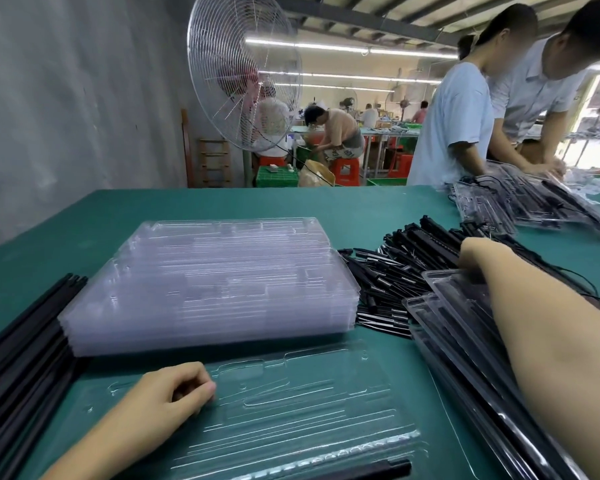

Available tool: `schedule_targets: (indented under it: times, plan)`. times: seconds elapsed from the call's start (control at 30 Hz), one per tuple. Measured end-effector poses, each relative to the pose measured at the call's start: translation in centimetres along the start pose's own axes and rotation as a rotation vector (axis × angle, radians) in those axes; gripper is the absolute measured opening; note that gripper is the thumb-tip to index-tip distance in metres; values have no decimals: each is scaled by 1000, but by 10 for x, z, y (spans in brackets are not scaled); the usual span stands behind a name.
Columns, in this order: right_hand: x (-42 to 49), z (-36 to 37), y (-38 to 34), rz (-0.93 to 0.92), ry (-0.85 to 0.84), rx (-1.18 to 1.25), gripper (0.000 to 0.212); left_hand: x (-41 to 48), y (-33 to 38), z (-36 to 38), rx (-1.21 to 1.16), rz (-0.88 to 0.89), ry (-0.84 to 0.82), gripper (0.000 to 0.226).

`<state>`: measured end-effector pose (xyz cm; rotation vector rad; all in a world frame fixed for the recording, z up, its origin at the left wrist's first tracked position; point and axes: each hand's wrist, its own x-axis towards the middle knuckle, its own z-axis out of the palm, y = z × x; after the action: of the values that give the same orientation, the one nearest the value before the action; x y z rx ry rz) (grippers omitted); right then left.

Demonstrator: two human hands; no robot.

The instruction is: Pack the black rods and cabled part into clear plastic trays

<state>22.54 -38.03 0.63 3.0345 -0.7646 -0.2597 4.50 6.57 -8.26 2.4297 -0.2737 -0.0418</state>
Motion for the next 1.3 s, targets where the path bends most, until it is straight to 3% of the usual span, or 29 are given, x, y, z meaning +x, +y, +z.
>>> schedule_targets:
  times: [0.1,0.27,0.33,0.4,0.5,0.6,0.77,0.9,0.97,1.07,1.17,1.3]
  plan:
    - [5,-12,0,-60,12,133,10,0,-1,-2,0,-10,4,24]
    - [10,-34,-5,-164,71,444,16,1,-1,-1,4,-6,8,24]
    - [15,-35,0,-127,145,611,22,1,-1,0,11,6,20,24]
    - [15,-36,11,-78,241,779,8,1,-1,1,16,13,24,23]
    - [15,-36,25,-13,474,967,32,-1,-1,1,28,9,35,20]
    - [10,-38,27,-40,612,1119,18,-5,2,1,66,26,57,21]
    - [-3,-40,19,-130,607,1122,18,-15,45,7,78,129,-88,13]
    - [-7,-40,21,-117,580,1122,18,-28,114,37,45,161,-408,43]
    - [-11,-41,18,-109,562,1141,18,-31,146,67,-23,191,-501,47]
    - [-18,-44,16,-93,566,1154,20,-28,183,103,-233,153,-450,50]
    - [-24,-47,18,-75,614,1122,21,-28,212,117,-463,38,-323,29]
    - [-27,-52,18,-91,714,1007,28,-26,227,136,-478,99,-291,80]
